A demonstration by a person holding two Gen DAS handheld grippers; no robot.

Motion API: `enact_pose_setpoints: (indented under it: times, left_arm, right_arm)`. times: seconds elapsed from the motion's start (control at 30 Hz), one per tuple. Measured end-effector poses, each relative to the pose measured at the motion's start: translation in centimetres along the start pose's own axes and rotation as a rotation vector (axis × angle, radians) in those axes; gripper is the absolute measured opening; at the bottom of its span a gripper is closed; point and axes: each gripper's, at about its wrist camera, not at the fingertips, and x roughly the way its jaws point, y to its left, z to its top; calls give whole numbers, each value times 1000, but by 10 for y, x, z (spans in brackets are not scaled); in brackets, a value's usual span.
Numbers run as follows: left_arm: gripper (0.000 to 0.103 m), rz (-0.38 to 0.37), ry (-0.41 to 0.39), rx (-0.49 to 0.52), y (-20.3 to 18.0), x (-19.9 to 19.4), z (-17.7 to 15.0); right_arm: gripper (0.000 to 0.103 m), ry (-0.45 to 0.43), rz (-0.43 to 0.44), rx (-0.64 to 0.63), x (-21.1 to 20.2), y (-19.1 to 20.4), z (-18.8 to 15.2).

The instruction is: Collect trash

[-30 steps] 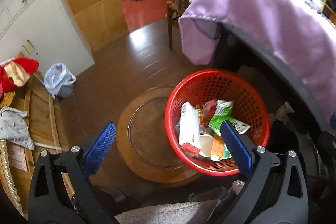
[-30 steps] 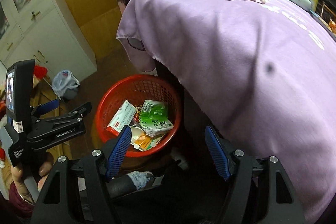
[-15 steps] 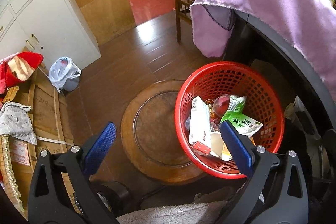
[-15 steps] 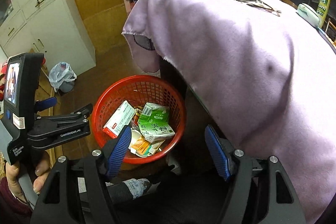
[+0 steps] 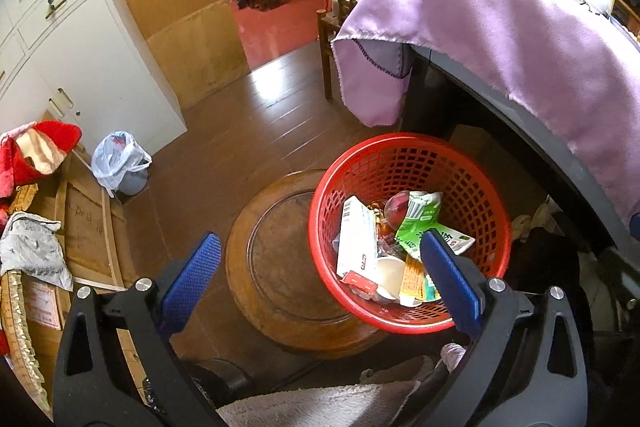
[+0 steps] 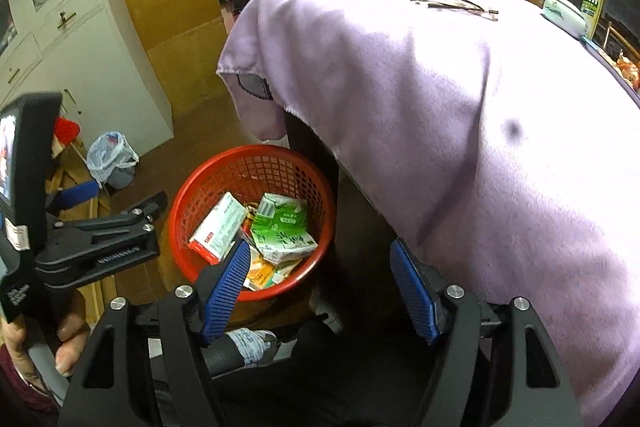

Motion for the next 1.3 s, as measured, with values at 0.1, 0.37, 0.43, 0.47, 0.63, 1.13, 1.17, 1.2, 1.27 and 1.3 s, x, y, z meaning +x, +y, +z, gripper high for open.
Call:
enact_pose_setpoints:
  times: [0.1,0.37,0.43,0.47,0.63,1.13,1.17,1.2,1.27,1.3]
  left_arm:
    - [96,6,-7,12,-3,0,0]
    - [96,21,-16,24,-5,0,-2]
    - [96,20,-18,21,-5,0,-2]
    - [96,18,-17,21,-5,-1,-2]
    - [96,5,-9,30,-7,0,-3]
    - [96,7,79,8,-6,20,-9]
    - [96,6,83,6,-6,21,-10]
    - [96,3,88,5,-6,22,-11]
    - [96,4,92,6,-7,23,-11]
    - [96,4,94,8,-7,23,-11]
  right_arm:
    - [71,18,-7,-3,6,2,-1]
    - [71,39,-7,-16,12,5,-4]
    - [71,48,-6,-21,14,6,-5]
    - [71,51,-6,-23,14,6,-6]
    - [71,85,-10,-42,22,11,-8]
    - [71,133,-44,-93,44,20,-10]
    - [71,138,-41,-92,45,20,-10]
    - [71,146,-36,-89,47,19,-10]
    - [71,156,-31,-83,49,18,-11]
    - [71,161,-27,-79,51,17,-11]
